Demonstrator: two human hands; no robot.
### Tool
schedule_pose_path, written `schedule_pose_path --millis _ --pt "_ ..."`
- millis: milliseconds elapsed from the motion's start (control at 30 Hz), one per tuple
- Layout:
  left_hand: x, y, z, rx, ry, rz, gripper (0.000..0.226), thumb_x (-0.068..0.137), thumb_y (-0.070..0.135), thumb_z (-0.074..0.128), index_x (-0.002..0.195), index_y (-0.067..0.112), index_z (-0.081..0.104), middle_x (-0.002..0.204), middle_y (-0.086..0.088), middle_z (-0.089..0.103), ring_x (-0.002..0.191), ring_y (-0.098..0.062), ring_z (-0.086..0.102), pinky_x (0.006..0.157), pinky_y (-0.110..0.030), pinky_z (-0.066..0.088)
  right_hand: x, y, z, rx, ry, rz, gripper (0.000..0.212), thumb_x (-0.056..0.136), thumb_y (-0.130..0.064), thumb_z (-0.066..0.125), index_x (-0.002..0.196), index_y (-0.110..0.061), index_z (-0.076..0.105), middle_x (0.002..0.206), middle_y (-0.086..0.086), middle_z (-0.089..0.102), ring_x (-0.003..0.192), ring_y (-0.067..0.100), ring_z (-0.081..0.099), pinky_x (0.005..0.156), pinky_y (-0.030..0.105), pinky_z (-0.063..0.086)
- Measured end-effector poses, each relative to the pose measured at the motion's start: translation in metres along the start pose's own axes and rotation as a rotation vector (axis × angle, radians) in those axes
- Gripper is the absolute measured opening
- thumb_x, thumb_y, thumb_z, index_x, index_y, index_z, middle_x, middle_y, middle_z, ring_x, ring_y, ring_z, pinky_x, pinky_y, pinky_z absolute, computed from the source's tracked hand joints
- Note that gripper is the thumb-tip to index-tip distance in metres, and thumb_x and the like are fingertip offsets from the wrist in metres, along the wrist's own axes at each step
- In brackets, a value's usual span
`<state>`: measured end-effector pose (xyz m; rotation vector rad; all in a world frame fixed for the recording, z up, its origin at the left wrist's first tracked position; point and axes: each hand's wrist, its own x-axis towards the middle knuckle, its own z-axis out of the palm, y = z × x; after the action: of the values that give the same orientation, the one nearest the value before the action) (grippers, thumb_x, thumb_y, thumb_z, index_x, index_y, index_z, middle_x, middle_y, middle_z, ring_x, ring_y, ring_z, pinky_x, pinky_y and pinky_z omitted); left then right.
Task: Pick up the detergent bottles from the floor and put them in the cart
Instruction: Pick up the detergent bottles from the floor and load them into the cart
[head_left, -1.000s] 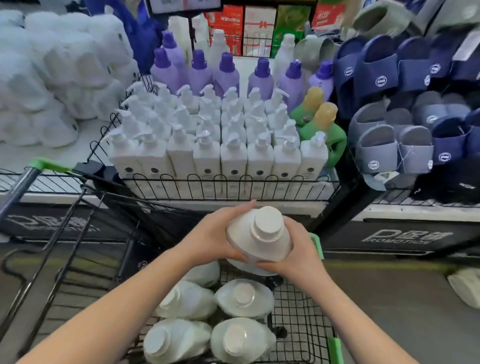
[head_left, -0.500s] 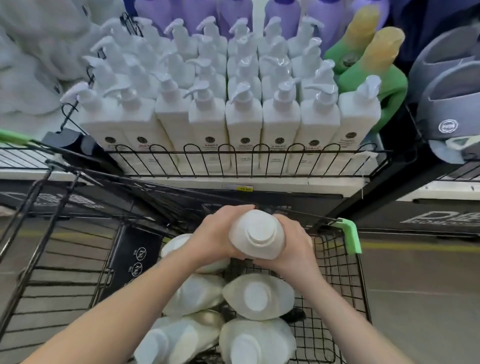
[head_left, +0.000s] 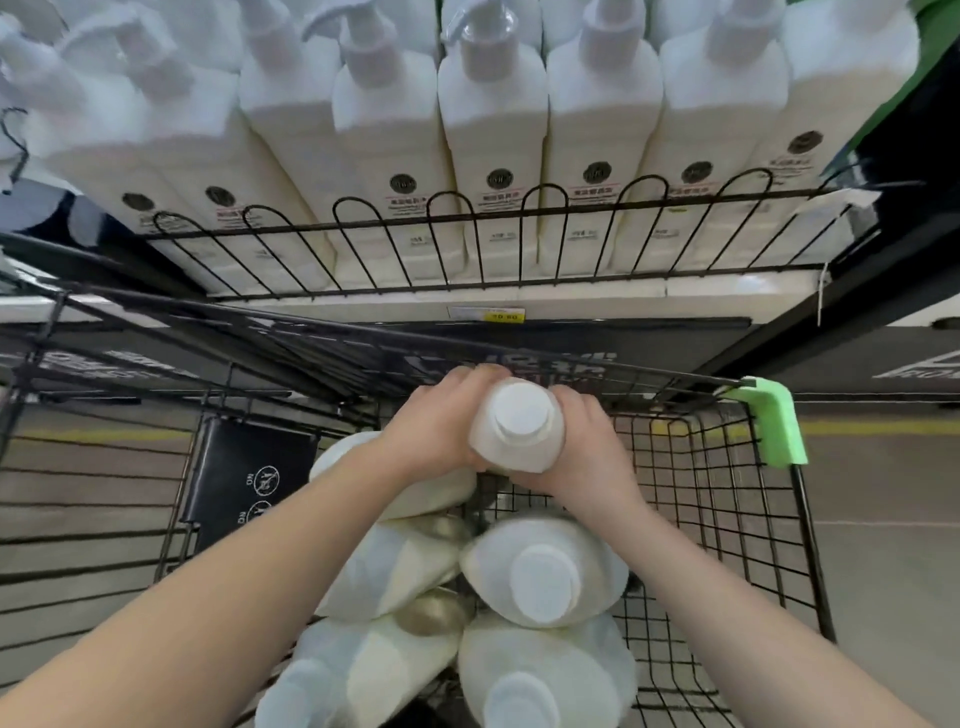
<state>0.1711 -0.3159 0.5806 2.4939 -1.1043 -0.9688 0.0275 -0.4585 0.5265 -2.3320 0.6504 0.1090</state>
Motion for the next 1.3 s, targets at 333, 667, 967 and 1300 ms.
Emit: schedule_pose_path --millis 333,667,967,1300 --pt "-0.005 -0.004 0.02 0.015 0.057 -0.109 0.11 0.079 0.035 0.087 0.166 0.03 0.019 0.162 -0.008 0.035 0.145 -0.033 0.044 0.118 -0.046 0.04 0.005 0.0 0.014 -0.042 -0.057 0.025 0.116 0.052 -0.058 0.096 0.147 -0.025 0.039 0.138 -0.003 0.053 0.128 0.022 0.051 0.104 0.041 0.049" --pt "-0.029 0.0 0.029 -0.113 0.17 -0.104 0.111 0.074 0.042 0.09 0.163 0.029 0.025 0.161 0.0 0.035 0.153 -0.024 0.032 0.123 -0.044 0.035 -0.018 -0.008 -0.006 0.02 -0.082 0.022 0.109 0.063 -0.06 0.089 0.155 -0.029 0.038 0.147 -0.002 0.049 0.136 0.023 0.051 0.112 0.047 0.046" --pt "-0.06 0.027 -0.003 -0.198 0.238 -0.034 0.105 0.078 0.045 0.091 0.162 0.03 0.031 0.161 0.002 0.039 0.152 -0.019 0.035 0.125 -0.042 0.035 -0.044 -0.029 -0.057 0.156 -0.046 -0.024 0.092 0.084 -0.054 0.083 0.16 -0.026 0.038 0.154 -0.006 0.044 0.144 0.014 0.045 0.121 0.042 0.04" --pt "-0.127 0.098 -0.123 -0.271 0.4 0.145 0.099 0.082 0.049 0.088 0.161 0.037 0.031 0.159 0.013 0.04 0.147 -0.001 0.036 0.125 -0.029 0.03 -0.079 -0.104 -0.176 0.239 0.158 -0.198 0.08 0.087 -0.047 0.083 0.156 -0.03 0.043 0.138 -0.02 0.048 0.129 -0.006 0.047 0.102 -0.003 0.029"
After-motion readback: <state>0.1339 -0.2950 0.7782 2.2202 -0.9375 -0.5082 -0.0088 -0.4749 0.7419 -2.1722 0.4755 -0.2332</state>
